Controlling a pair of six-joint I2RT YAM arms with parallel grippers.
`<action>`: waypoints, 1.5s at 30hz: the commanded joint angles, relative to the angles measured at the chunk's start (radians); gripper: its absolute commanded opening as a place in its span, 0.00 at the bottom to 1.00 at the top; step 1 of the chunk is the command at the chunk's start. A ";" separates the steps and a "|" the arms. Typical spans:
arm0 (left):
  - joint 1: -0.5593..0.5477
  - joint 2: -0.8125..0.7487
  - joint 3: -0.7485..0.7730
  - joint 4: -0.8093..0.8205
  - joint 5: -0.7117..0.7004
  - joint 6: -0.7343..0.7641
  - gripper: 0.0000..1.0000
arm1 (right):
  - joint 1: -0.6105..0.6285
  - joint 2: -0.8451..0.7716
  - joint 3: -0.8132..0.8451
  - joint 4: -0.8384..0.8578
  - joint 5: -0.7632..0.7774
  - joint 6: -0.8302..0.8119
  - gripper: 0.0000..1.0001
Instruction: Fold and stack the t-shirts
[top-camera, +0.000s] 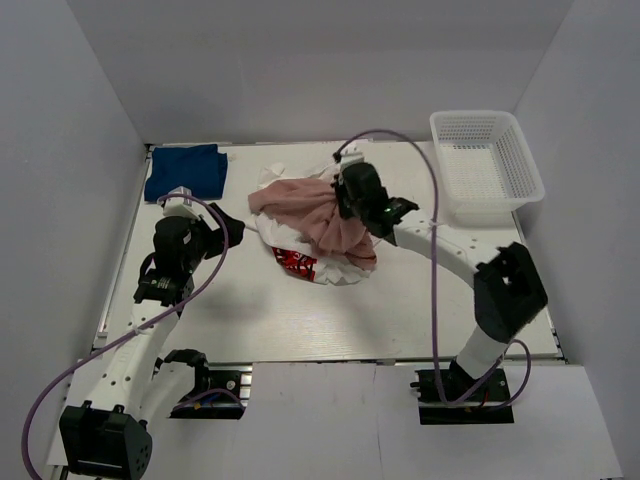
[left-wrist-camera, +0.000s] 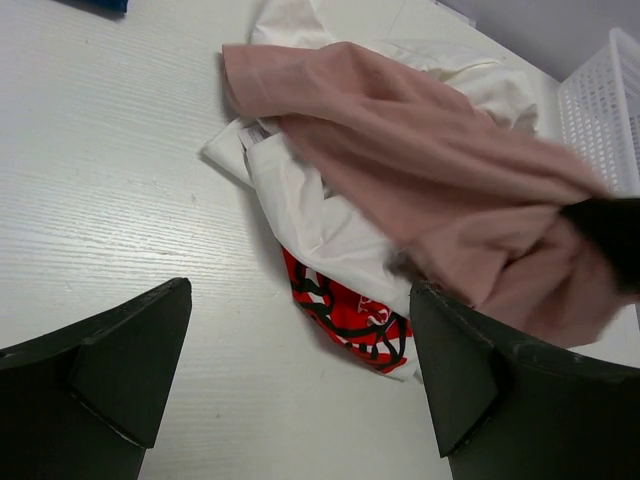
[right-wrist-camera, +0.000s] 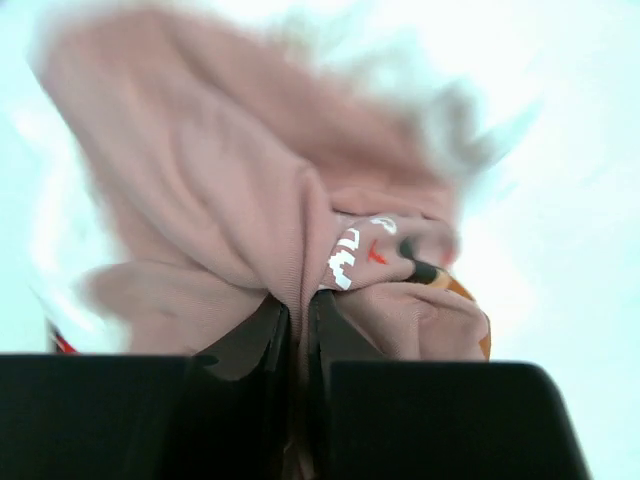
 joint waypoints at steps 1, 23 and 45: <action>-0.006 -0.006 0.042 -0.024 -0.022 -0.013 1.00 | -0.032 -0.198 0.122 0.165 0.156 -0.017 0.00; -0.006 -0.017 0.029 0.004 -0.048 -0.013 1.00 | -0.507 0.007 0.785 0.202 0.297 -0.293 0.00; -0.006 0.095 0.080 0.061 0.180 0.022 1.00 | -0.730 0.186 0.615 -0.114 -0.688 -0.094 0.90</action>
